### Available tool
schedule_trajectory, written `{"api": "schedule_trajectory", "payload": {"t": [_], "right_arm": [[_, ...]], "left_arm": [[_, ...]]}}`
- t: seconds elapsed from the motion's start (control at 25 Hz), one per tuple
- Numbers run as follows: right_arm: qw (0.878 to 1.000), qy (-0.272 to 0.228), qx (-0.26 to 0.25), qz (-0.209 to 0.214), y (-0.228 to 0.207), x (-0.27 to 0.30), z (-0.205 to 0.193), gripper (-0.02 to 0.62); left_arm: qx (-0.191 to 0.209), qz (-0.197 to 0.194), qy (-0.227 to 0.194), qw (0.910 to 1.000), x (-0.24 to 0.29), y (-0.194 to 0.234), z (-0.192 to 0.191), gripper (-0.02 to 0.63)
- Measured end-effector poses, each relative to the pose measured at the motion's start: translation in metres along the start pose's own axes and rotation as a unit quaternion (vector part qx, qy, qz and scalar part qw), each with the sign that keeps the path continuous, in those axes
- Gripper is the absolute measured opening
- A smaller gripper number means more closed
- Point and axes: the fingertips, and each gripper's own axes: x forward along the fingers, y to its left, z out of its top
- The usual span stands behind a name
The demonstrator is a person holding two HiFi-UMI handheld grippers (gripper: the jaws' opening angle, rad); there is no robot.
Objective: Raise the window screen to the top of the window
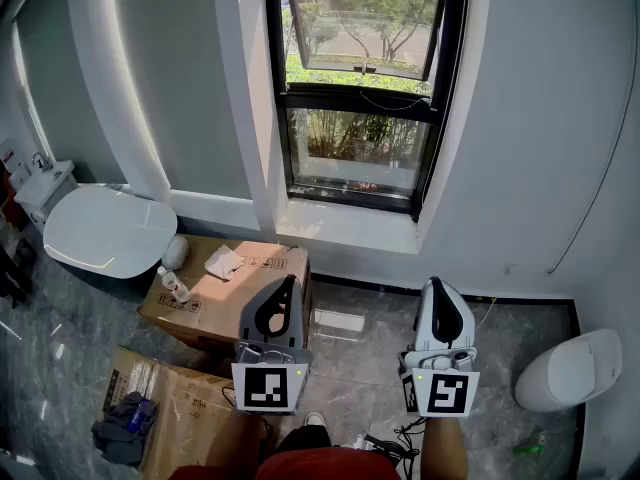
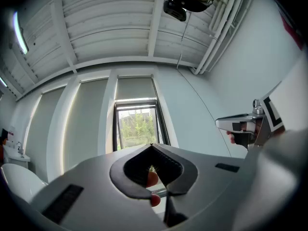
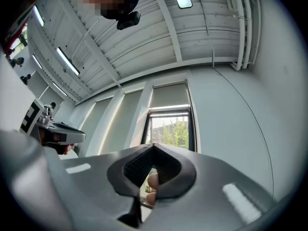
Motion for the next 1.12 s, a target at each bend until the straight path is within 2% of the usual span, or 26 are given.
{"api": "schedule_trajectory", "payload": {"t": [0.24, 0.56, 1.12], "right_arm": [[1.0, -0.004, -0.005, 0.001, 0.003, -0.003, 0.009, 0.009], [1.0, -0.002, 0.013, -0.009, 0.006, 0.005, -0.005, 0.009], [1.0, -0.004, -0.01, -0.006, 0.039, 0.064, -0.024, 0.009]], "left_arm": [[0.0, 0.002, -0.006, 1.0, -0.002, 0.001, 0.005, 0.005], [-0.01, 0.002, -0.004, 0.9999, 0.01, 0.014, -0.004, 0.005], [-0.033, 0.006, -0.015, 0.9993, 0.049, 0.07, -0.029, 0.005]]}}
